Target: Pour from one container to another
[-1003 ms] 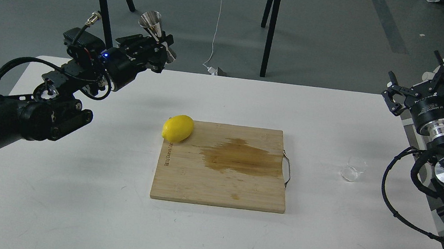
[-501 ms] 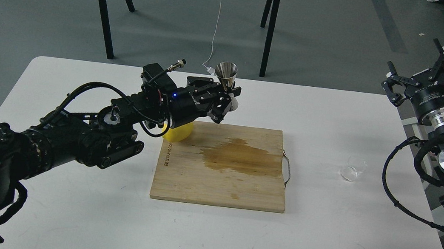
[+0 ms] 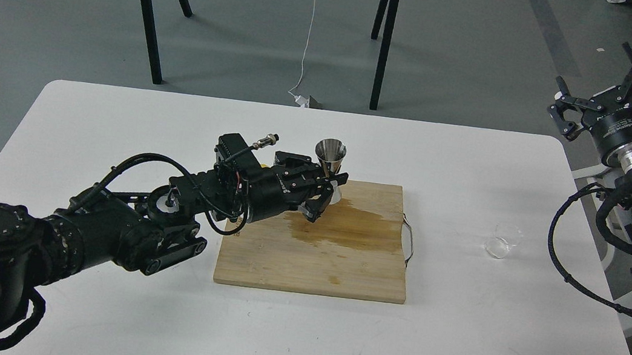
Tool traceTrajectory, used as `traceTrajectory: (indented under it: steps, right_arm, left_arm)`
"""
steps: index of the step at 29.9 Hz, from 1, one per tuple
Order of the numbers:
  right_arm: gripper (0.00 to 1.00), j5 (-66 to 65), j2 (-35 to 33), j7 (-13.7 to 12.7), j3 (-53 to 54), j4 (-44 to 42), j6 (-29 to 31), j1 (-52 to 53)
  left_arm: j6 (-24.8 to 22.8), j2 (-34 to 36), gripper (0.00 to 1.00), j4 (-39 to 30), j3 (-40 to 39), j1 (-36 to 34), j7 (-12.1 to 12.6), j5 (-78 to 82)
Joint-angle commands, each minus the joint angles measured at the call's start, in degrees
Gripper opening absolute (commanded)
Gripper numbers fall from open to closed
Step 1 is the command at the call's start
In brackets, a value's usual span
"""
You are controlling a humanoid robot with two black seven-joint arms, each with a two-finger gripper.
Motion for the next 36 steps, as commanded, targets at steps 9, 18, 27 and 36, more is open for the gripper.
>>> traceTrajectory:
  steps: [9,18,27,36]
  right_arm:
    - [1.0,0.1,-1.2,0.0,0.1,-0.1,0.0,0.1]
    - [1.0,0.0,-1.2,0.0,0.1,-0.2,0.0,0.1]
    - [1.0,0.1,-1.2,0.0,0.1,-0.2,0.0,0.0]
    - [1.0,0.0,-1.2,0.0,0.1,-0.3,0.0,0.0]
  left_arm:
    - [0.0,-2.7,0.16,5.2,-0.1,3.8,0.0,-0.1]
    - [0.0,-2.9,0.15,7.6,-0.2,4.6,0.0,-0.2]
    - [0.0,-2.9,0.15,7.8,-0.3,5.7,0.0,-0.4]
    - [0.0,-2.9,0.15,7.8,-0.5,6.0,0.0,-0.5]
